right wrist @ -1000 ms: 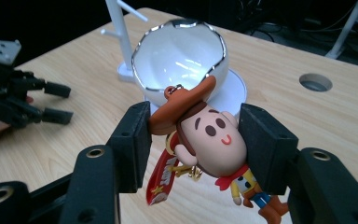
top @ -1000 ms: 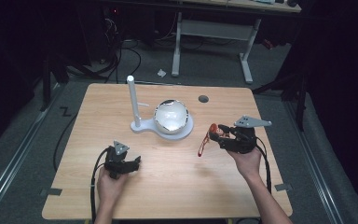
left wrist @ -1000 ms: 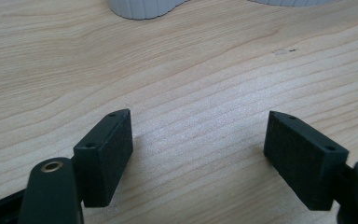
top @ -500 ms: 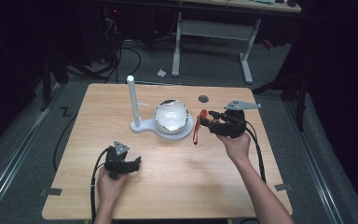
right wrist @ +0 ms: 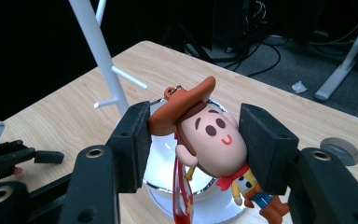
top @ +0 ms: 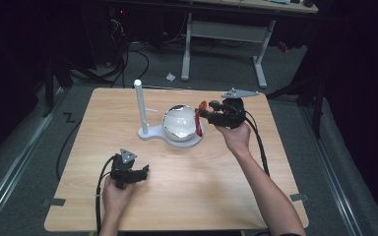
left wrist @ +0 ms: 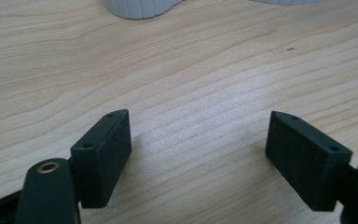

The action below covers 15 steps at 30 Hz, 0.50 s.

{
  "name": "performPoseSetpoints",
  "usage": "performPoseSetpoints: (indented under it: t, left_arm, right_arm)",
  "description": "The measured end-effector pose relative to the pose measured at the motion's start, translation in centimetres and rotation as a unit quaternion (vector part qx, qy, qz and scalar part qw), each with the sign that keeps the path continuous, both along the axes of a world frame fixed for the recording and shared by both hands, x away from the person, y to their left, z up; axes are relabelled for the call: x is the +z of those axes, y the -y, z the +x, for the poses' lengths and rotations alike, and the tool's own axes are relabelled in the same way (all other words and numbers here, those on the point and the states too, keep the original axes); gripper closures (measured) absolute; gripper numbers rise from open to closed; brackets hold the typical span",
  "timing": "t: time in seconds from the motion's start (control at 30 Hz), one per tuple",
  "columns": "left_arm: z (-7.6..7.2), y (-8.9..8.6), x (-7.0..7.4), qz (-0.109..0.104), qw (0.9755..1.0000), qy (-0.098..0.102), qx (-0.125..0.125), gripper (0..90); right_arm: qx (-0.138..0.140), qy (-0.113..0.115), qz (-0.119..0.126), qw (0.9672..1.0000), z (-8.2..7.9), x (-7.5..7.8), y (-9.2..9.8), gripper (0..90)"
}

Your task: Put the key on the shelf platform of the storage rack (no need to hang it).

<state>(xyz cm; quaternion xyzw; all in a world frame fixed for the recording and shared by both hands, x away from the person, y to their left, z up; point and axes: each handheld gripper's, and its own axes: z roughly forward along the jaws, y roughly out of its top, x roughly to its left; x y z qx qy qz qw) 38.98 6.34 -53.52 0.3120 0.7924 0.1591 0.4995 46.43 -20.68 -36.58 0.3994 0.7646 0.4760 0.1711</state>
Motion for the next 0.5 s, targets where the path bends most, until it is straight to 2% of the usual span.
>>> performPoseSetpoints:
  t: [0.1, 0.3, 0.5]
  left_arm:
    - [0.0, 0.0, 0.0, 0.001, 1.0000, 0.000, -0.002, 22.6]
    - [0.0, 0.0, 0.0, 0.001, 1.0000, 0.000, -0.002, 22.7]
    - [0.0, 0.0, 0.0, -0.001, 1.0000, 0.000, -0.001, 22.6]
  right_arm:
    - [-0.014, -0.001, -0.014, 0.9998, 0.7, 0.4, -0.7, 45.8]
    - [-0.031, -0.003, -0.017, 0.9994, 1.8, 0.6, -1.6, 45.8]
    - [-0.030, -0.017, -0.008, 0.9994, 3.2, -0.4, -2.6, 45.7]
